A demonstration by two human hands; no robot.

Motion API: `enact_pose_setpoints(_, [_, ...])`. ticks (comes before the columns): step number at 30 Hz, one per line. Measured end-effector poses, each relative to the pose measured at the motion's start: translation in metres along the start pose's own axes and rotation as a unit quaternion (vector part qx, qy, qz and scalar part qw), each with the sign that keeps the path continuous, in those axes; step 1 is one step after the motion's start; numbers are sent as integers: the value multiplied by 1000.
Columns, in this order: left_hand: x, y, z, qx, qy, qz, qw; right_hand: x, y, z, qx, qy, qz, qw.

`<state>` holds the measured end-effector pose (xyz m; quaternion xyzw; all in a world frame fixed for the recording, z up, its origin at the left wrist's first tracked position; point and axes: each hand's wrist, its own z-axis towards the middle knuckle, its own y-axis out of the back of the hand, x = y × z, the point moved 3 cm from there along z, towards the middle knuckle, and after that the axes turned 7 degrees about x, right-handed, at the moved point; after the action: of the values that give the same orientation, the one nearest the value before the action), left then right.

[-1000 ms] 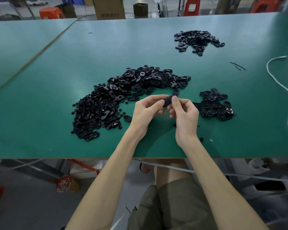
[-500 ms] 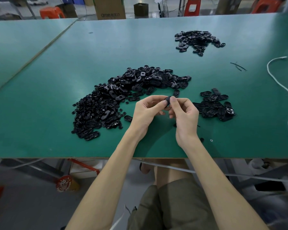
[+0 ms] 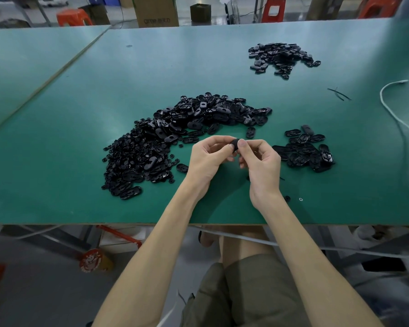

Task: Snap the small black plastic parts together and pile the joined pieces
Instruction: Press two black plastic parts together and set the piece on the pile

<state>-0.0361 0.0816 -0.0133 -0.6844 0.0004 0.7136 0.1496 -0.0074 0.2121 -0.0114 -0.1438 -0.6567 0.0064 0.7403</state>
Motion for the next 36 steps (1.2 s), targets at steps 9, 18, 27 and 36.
enact_pose_setpoints(9, [0, 0, -1, -19, -2, 26, 999, 1, -1, -1, 6, -2, -9, 1000])
enact_pose_setpoints(18, [-2, 1, -3, 28, -21, 3, 999, 1, 1, 0, -21, 3, 9, 1000])
enact_pose_setpoints(27, [-2, 0, -1, 5, -28, 29, 999, 0, 1, 0, -16, -5, 5, 1000])
enact_pose_setpoints(36, [-37, -40, 16, -25, -108, 181, 977, -2, -1, 3, -29, -15, -21, 999])
